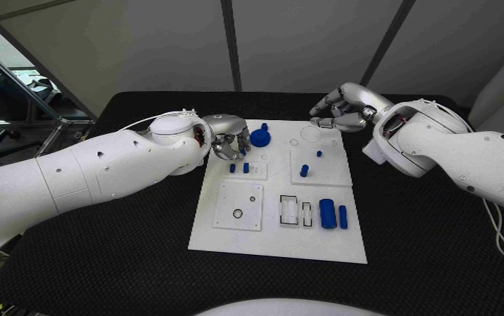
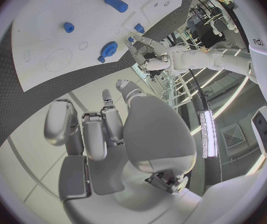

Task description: Assemble the parts on the task board

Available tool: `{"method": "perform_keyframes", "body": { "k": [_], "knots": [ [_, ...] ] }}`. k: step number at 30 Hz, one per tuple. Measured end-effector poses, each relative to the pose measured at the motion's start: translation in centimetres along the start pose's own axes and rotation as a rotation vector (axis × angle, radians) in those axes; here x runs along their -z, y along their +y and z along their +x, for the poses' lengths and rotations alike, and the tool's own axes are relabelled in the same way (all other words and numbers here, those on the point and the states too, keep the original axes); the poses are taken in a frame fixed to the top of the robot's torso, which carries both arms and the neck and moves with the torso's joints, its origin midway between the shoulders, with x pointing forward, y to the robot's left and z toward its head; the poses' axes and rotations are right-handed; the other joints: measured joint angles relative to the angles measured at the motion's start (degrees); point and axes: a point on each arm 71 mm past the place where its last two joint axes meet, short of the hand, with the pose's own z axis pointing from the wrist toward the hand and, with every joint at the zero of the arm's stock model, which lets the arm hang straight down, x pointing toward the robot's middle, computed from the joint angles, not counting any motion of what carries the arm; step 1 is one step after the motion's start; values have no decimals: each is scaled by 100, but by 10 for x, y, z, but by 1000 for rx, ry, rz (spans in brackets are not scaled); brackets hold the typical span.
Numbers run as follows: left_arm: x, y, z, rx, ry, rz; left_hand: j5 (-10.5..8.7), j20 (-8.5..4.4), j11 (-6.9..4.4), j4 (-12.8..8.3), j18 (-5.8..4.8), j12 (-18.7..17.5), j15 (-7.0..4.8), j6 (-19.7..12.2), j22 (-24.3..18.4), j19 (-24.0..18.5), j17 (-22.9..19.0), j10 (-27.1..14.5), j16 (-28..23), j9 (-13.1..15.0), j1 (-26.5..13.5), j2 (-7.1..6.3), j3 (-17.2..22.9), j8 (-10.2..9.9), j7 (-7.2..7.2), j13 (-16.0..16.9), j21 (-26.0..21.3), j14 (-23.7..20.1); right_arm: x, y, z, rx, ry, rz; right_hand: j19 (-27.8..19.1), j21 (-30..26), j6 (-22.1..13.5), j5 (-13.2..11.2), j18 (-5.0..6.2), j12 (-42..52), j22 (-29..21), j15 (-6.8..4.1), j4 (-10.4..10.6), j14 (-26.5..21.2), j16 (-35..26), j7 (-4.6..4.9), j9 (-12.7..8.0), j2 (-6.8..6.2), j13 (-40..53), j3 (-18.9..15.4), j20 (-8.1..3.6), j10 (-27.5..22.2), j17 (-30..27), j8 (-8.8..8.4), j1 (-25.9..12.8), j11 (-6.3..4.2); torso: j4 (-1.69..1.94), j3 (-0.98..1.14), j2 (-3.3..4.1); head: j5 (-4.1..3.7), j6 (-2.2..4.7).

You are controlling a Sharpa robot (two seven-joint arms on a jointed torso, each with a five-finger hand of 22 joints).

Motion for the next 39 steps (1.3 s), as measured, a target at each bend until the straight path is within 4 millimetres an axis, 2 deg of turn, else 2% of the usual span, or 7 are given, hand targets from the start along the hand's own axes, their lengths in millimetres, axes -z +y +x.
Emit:
{"method": "perform_keyframes", "body": {
  "k": [10, 17, 23, 29, 33, 34, 39],
  "knots": [
    [2, 3, 0, 1, 2, -11, 0, 0, 66, 4, 0, -210, 0, -195, 0, 0, -6, -243, 22, 0, -54, -54, -37, -67, 35, -9, -193, 0, 0, -2, -1, 1, -2, 4, -72, -111, 0, 4, 92, -472, -140, 0, 35, 0, -67, 0, -12, -23, -286, 66, -24, -403, 0, 0, 23, -6, 0, -1, -1, -3, 9],
    [4, 5, 0, 2, 0, -15, 0, 25, 113, -19, 0, -299, 41, -386, 0, -25, -21, -379, 22, 0, -53, -53, -131, -67, -41, -9, -320, 1, 0, -5, -2, 4, -4, 12, -117, -176, -23, -22, 91, -2756, -188, -21, 63, -21, -289, 19, -21, -128, -2491, 379, -34, -1769, -1, 0, 128, -24, 0, -5, -1, 4, 15],
    [12, 17, -10, 15, -28, -41, 0, 56, 113, -16, 0, -299, 51, -383, 0, -56, -29, -419, 22, 9, -91, -14, -159, -67, -38, -9, -483, -9, 2, -12, -6, 41, 0, 26, -177, -278, 70, -942, 90, -4996, -322, -21, 49, -21, -442, 28, -10, -303, -4336, 793, -9, -2325, -1, 0, 337, 29, 2, -9, -3, -7, 42],
    [28, 42, -29, 79, -78, -94, 0, 94, 112, 18, -1, -264, 61, -319, 0, -119, -60, -418, 44, 23, -120, 15, -224, -29, 24, 18, -853, -19, 7, -17, -8, 129, 20, 24, -186, -279, 200, -1173, 90, -5963, -315, -10, -28, -9, -442, -65, 5, -414, -5360, 884, 0, -2049, -1, 0, 447, 52, 3, -6, -5, -85, 85],
    [44, 66, -39, 185, -119, -138, 0, 106, 100, 56, -169, -185, 99, -85, 0, -623, -1531, -385, -716, 43, -159, 53, -294, 72, 83, 18, -2269, -615, 13, -19, -5, 223, 40, 18, -186, -279, 251, -1173, 90, -6170, -285, -10, -51, -10, -442, -78, 5, -443, -5649, 906, 0, -1921, -1, -9, 476, 58, 3, -4, -6, -244, 138],
    [48, 71, -41, 222, -132, -146, 0, 117, 122, 56, 137, -130, 102, -21, 0, -832, -2443, -362, -1281, 43, -159, 53, -294, 104, 101, 26, -2823, -1004, 14, -20, -4, 245, 46, 16, -186, -279, 277, -1173, 90, -6216, -280, -10, -51, -9, -442, -76, 5, -444, -5709, 906, 0, -1911, -1, -26, 477, 49, 3, -3, -7, -295, 155],
    [64, 90, -47, 513, -222, -139, 0, 103, 103, 35, 410, 179, 66, 93, -294, -1299, -3221, -65, -1941, 42, -24, 233, -273, 165, 143, 102, -4122, -1343, 19, -21, 8, 358, 79, 4, -172, -243, 352, -1458, 90, -6401, -207, -10, -130, -10, -442, -83, 5, -389, -5982, 1005, 13, -1801, -2, -67, 532, 68, -2, 2, -7, -437, 228]
  ]
}}
